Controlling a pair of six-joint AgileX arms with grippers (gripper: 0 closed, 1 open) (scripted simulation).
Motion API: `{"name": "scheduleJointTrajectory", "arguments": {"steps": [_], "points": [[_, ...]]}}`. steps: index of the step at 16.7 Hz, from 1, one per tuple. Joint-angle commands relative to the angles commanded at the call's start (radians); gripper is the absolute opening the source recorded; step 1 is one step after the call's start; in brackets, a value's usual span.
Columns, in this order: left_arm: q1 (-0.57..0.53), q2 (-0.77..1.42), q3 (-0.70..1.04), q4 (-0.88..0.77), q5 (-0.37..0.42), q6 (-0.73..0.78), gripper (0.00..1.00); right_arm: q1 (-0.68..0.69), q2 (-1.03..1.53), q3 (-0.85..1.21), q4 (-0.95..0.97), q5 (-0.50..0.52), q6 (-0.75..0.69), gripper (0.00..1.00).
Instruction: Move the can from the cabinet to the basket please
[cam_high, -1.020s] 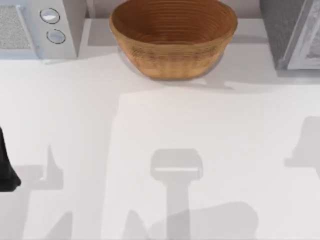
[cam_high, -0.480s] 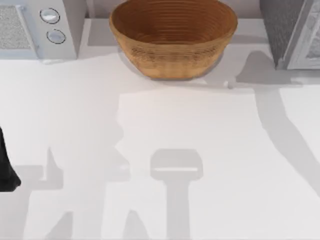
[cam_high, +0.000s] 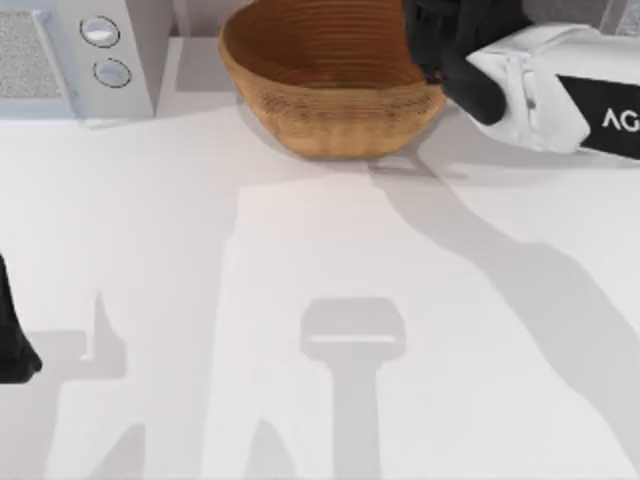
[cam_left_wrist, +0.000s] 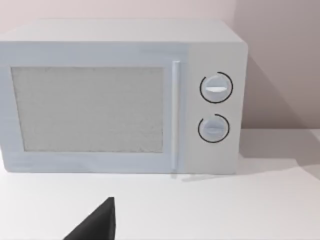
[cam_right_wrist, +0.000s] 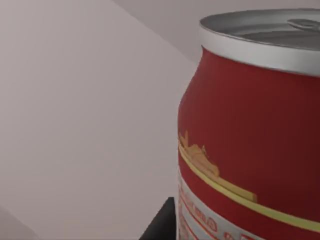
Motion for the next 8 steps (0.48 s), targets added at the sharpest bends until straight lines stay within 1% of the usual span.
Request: {"name": "scheduleJointTrajectory", "arguments": {"steps": [4,8], "points": [[0.000,0.000,0.000,0.000,0.000,0.000,1.00,0.057,0.192,0.144,0.049,0.056,0.003,0.00],[0.000,0.000,0.000,0.000,0.000,0.000,1.00,0.067,0.223,0.169,0.059,0.066,0.004,0.00]]}}
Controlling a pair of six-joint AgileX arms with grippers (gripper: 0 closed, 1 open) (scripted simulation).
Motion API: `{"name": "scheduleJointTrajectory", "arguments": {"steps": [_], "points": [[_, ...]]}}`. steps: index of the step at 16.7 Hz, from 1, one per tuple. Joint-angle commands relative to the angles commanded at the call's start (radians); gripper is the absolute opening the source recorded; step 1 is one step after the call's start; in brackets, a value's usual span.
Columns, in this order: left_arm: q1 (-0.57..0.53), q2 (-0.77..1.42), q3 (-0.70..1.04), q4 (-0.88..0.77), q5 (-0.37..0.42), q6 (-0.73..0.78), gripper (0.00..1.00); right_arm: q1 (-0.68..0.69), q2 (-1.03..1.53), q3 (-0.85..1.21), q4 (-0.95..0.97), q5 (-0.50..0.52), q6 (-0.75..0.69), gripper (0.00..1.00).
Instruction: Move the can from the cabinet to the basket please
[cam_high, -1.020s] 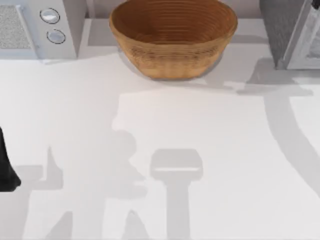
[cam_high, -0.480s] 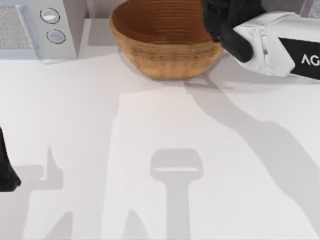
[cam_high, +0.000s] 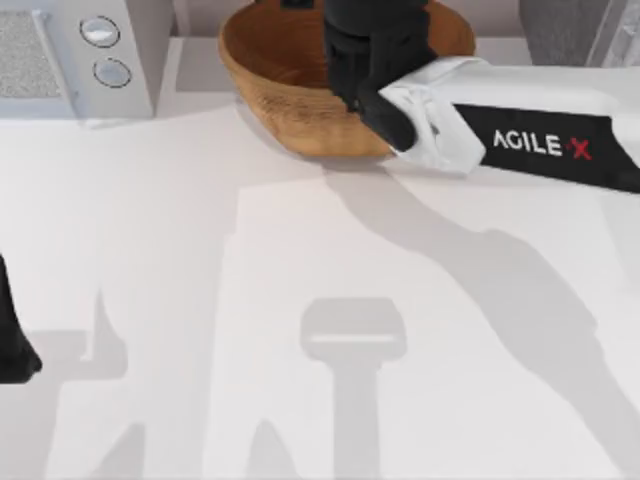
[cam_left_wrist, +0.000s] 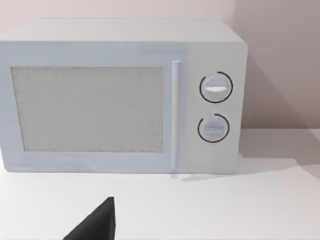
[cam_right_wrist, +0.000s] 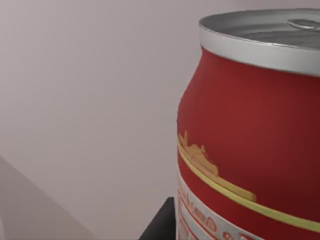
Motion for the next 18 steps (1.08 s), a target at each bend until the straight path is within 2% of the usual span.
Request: {"name": "scheduleJointTrajectory", "arguments": {"steps": [13,18], "points": [[0.000,0.000,0.000,0.000,0.000,0.000,1.00,-0.027,0.085,0.102,-0.017,-0.026,-0.001,0.00],[0.000,0.000,0.000,0.000,0.000,0.000,1.00,-0.027,0.085,0.102,-0.017,-0.026,-0.001,0.38]]}}
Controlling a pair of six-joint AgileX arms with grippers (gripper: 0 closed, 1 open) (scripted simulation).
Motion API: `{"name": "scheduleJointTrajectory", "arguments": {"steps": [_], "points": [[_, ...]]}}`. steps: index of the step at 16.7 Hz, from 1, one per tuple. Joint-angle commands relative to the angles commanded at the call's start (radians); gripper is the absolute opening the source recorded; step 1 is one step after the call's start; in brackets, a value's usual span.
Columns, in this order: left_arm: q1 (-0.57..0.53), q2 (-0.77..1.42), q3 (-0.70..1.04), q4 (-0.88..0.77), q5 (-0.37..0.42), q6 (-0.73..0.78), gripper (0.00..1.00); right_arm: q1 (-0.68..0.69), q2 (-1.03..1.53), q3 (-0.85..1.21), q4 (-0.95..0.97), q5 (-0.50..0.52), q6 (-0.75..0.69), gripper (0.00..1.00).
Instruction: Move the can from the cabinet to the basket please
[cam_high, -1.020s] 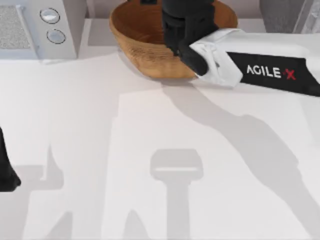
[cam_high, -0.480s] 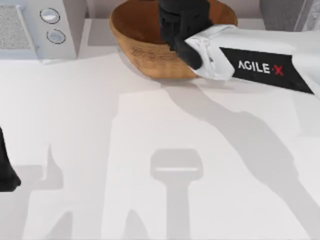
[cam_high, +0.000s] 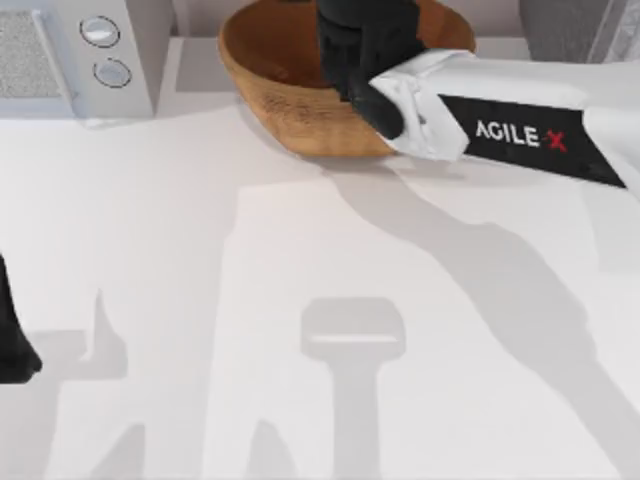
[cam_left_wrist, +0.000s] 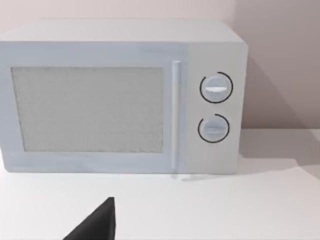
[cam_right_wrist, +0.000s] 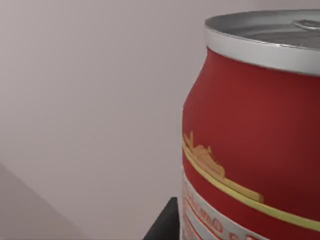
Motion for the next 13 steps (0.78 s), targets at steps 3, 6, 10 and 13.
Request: {"name": "scheduleJointTrajectory", "arguments": {"steps": [3,6,10,13], "points": [[0.000,0.000,0.000,0.000,0.000,0.000,1.00,0.000,0.000,0.000,0.000,0.000,0.000,0.60],[0.000,0.000,0.000,0.000,0.000,0.000,1.00,0.000,0.000,0.000,0.000,0.000,0.000,0.83],[0.000,0.000,0.000,0.000,0.000,0.000,1.00,0.000,0.000,0.000,0.000,0.000,0.000,1.00],[0.000,0.000,0.000,0.000,0.000,0.000,1.00,0.000,0.000,0.000,0.000,0.000,0.000,1.00]]}}
